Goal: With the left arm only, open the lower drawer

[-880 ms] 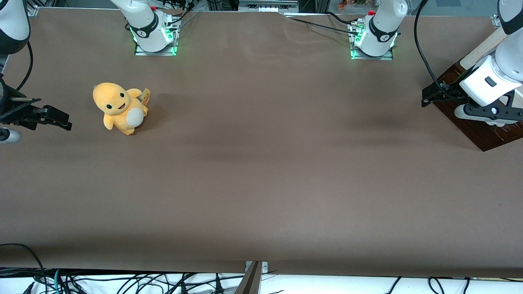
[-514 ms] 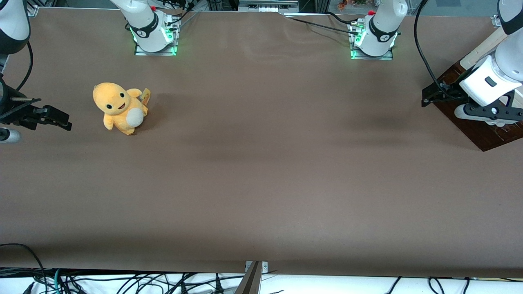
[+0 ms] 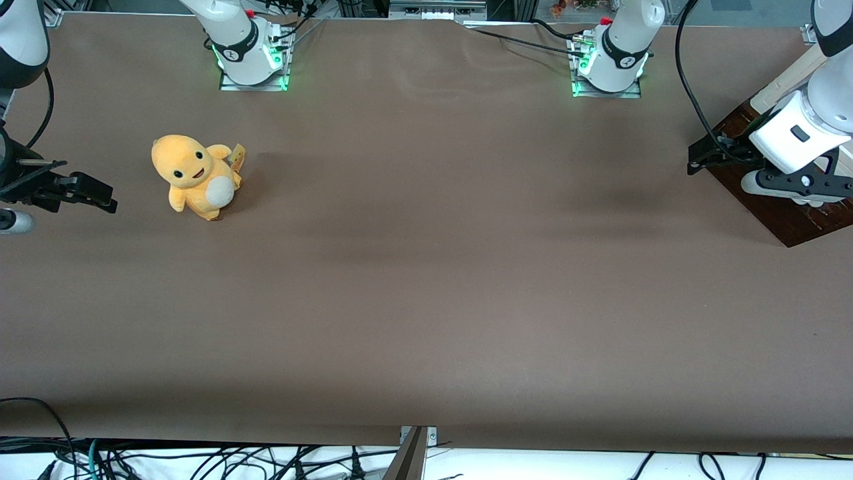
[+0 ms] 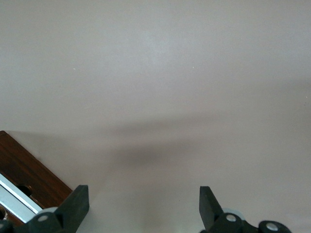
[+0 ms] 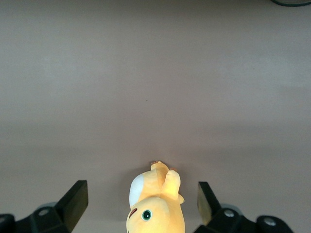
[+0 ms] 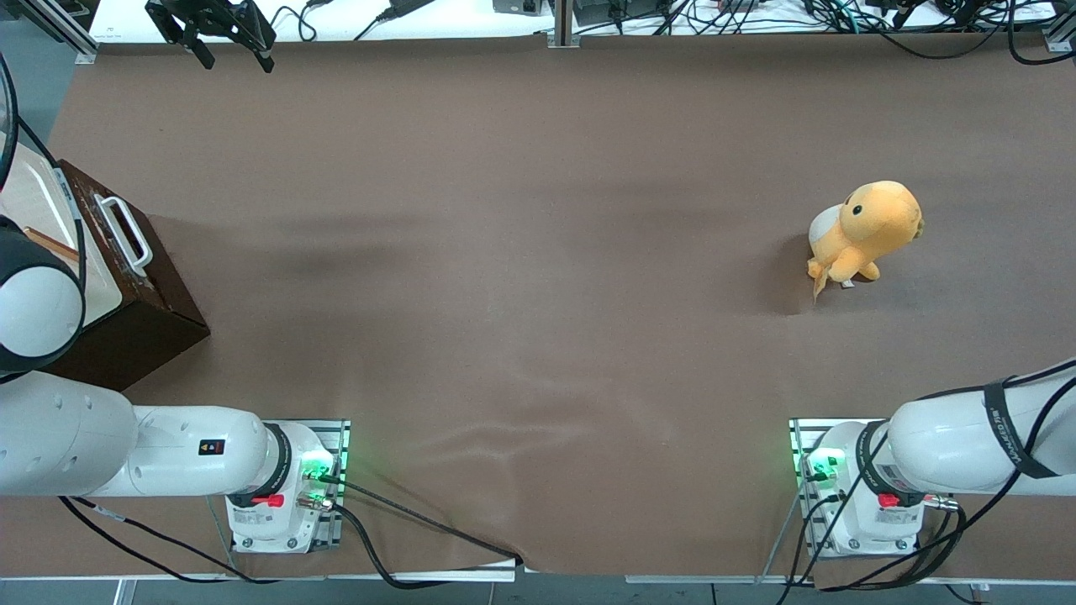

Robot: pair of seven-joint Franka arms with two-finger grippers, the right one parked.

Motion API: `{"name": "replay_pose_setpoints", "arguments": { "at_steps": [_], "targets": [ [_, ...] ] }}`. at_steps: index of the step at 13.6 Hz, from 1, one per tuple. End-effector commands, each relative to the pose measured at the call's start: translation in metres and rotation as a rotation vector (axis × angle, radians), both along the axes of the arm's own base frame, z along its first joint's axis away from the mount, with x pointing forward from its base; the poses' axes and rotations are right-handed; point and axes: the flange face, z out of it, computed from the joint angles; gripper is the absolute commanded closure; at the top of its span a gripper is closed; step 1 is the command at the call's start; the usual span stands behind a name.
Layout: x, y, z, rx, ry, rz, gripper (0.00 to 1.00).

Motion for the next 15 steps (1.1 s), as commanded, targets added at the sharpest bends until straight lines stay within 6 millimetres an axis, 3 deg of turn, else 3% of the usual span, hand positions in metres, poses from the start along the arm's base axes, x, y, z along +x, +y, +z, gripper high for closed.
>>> {"name": "replay_pose_setpoints", "arguments": {
  "at_steps": [1, 15],
  "targets": [
    [0.006, 0.001, -0.001, -0.020, 0.015, -0.018, 0.00],
    [0.021, 0.007, -0.009, -0.019, 0.037, 0.003, 0.00]
  ]
}}
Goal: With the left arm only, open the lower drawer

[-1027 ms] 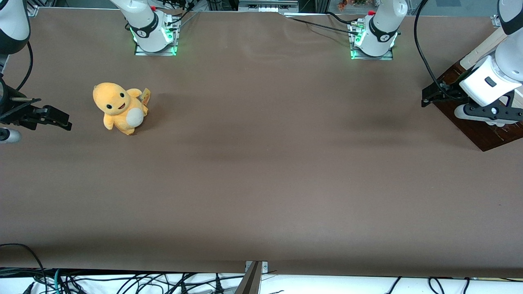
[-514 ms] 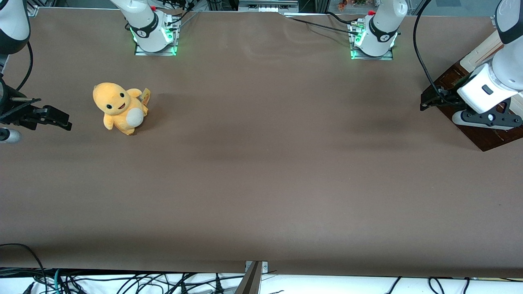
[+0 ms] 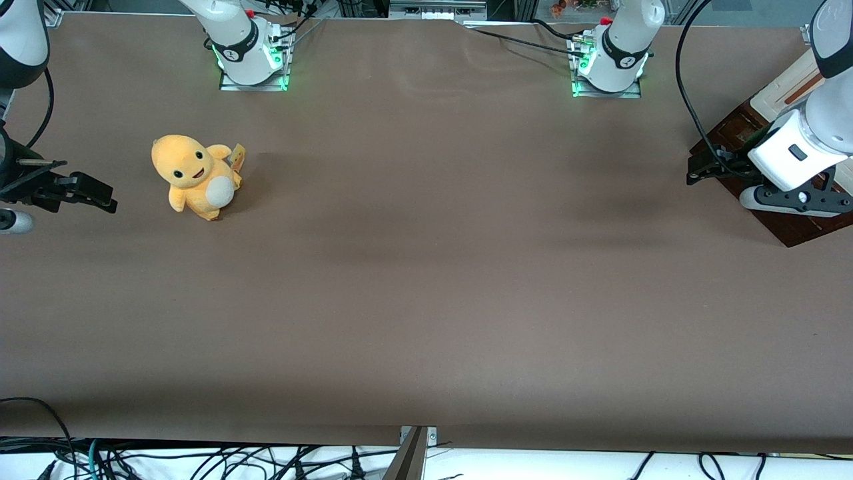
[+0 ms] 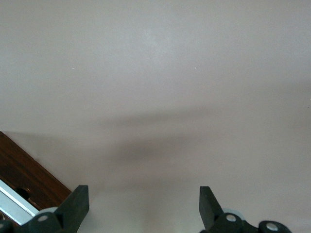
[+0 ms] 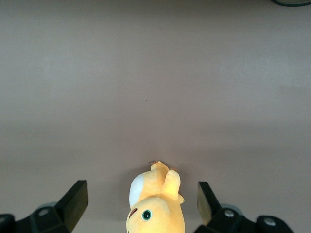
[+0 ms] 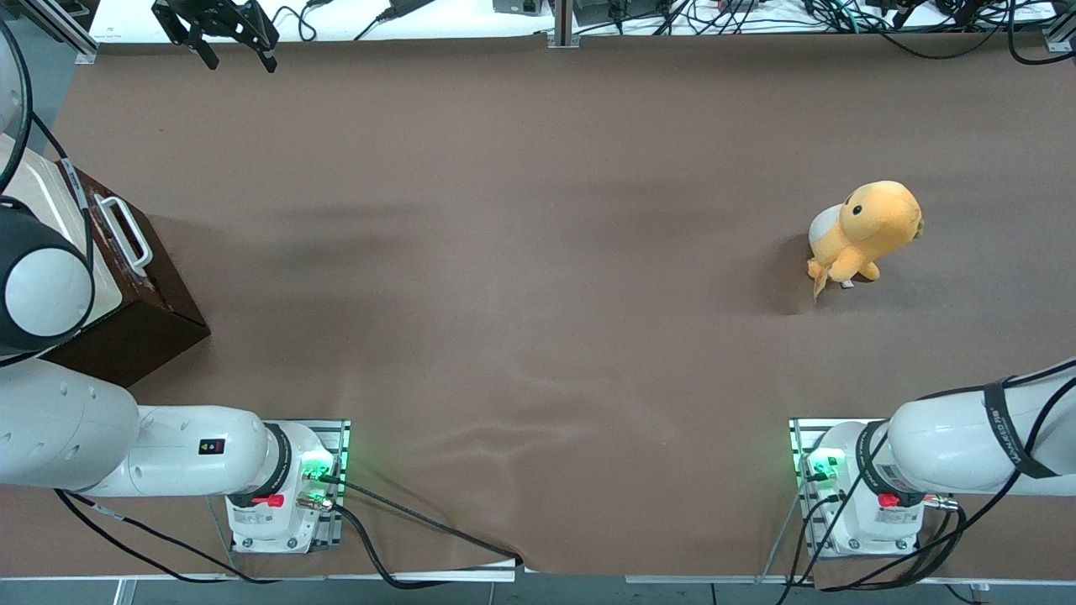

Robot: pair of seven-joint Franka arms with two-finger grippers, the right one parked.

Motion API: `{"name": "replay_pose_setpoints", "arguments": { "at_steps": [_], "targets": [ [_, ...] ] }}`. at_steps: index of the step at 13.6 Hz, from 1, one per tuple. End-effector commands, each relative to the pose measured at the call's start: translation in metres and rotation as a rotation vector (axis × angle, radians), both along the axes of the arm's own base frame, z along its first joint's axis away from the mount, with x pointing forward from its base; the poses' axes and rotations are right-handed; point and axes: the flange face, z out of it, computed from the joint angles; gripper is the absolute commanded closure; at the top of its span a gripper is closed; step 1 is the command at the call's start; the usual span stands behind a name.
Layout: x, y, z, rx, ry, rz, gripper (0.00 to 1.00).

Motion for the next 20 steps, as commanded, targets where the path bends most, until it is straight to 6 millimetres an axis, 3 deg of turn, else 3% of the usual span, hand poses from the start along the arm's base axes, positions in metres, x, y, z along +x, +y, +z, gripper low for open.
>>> {"name": "replay_pose_setpoints", "arguments": {
  "at_steps": [1, 7, 11, 15, 20],
  "targets": [
    [0.005, 0.003, 0.004, -0.015, 0.019, 0.003, 0.00],
    [-0.008, 0.024, -0.003, 0.183, 0.123, 0.012, 0.00],
    [-0.006, 0.054, -0.029, 0.425, 0.236, 0.021, 0.00],
    [0.005, 0.071, -0.083, 0.606, 0.347, 0.113, 0.00],
    [0.014, 0.074, -0.162, 0.808, 0.423, 0.234, 0.00]
  ]
}}
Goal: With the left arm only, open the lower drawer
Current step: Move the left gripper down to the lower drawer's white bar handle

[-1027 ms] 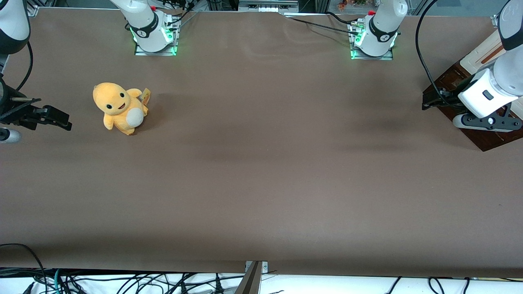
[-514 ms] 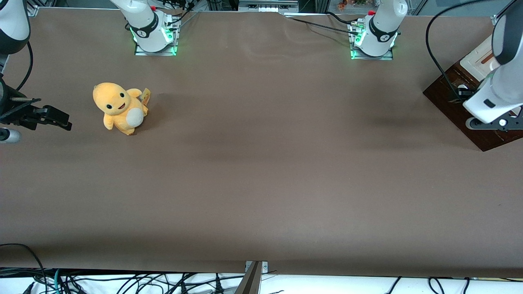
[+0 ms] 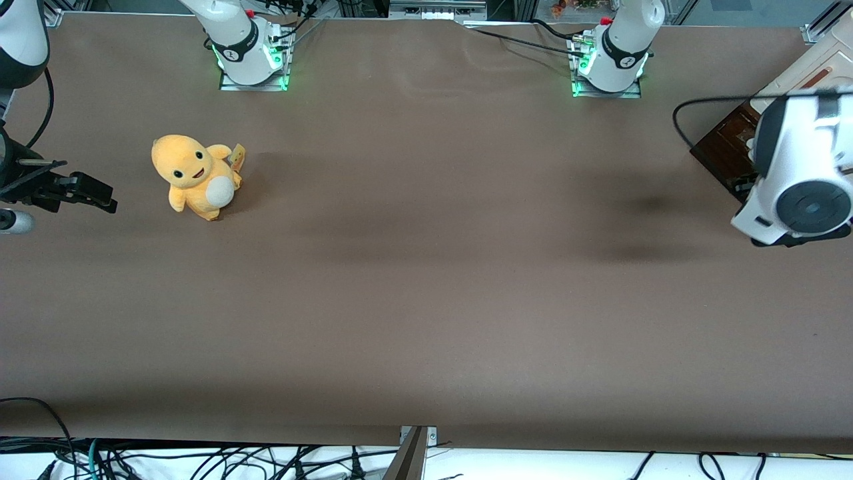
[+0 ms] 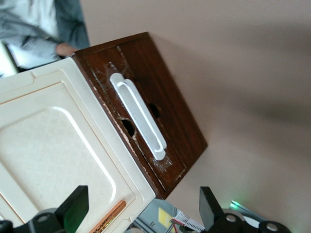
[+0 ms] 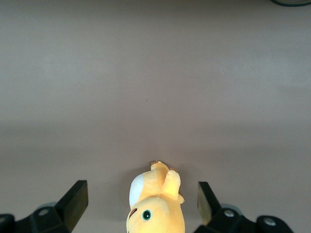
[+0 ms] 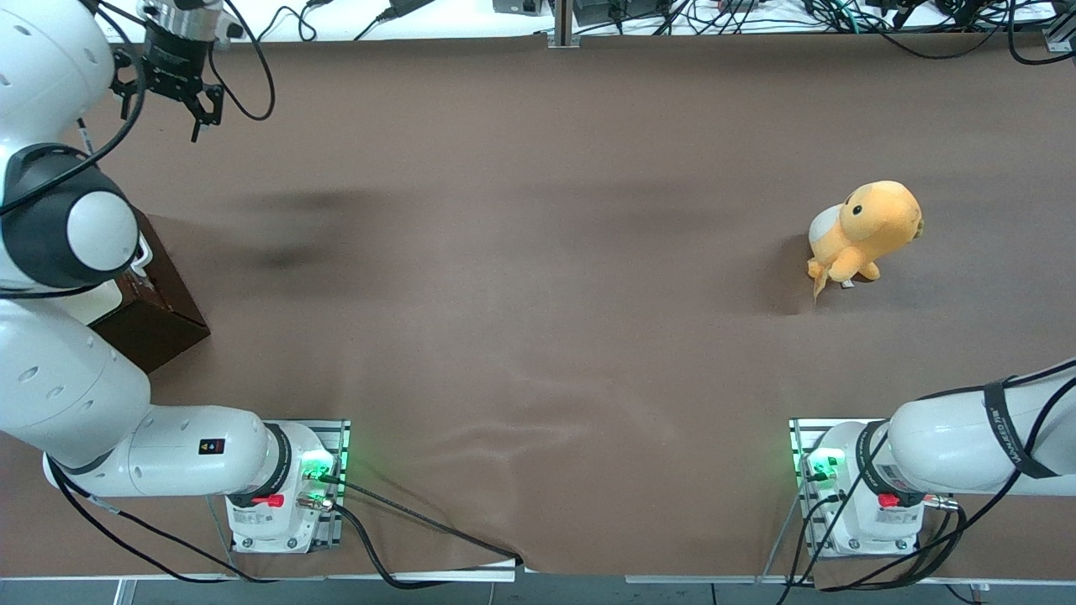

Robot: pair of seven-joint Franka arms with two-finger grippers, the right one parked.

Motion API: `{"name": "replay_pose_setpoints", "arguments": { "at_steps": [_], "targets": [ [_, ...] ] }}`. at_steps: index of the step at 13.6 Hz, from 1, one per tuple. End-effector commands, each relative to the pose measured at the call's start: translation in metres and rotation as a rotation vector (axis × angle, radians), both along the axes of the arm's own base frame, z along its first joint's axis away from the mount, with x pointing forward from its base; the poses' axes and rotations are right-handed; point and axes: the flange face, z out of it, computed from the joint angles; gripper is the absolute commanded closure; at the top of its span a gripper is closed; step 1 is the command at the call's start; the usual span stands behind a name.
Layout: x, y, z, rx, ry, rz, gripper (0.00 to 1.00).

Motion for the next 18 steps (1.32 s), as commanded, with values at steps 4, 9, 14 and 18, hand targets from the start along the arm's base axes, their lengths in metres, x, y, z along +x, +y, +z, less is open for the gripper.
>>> {"name": "replay_pose_setpoints", "arguments": {
  "at_steps": [4, 9, 14, 18],
  "targets": [
    [-0.005, 0.004, -0.074, 0.273, 0.005, 0.092, 0.00],
    [-0.020, 0.020, -0.142, 0.466, 0.044, 0.035, 0.00],
    [-0.035, 0.055, -0.210, 0.583, 0.115, 0.041, 0.00],
    [-0.058, 0.067, -0.247, 0.707, 0.106, 0.035, 0.00]
  ]
}}
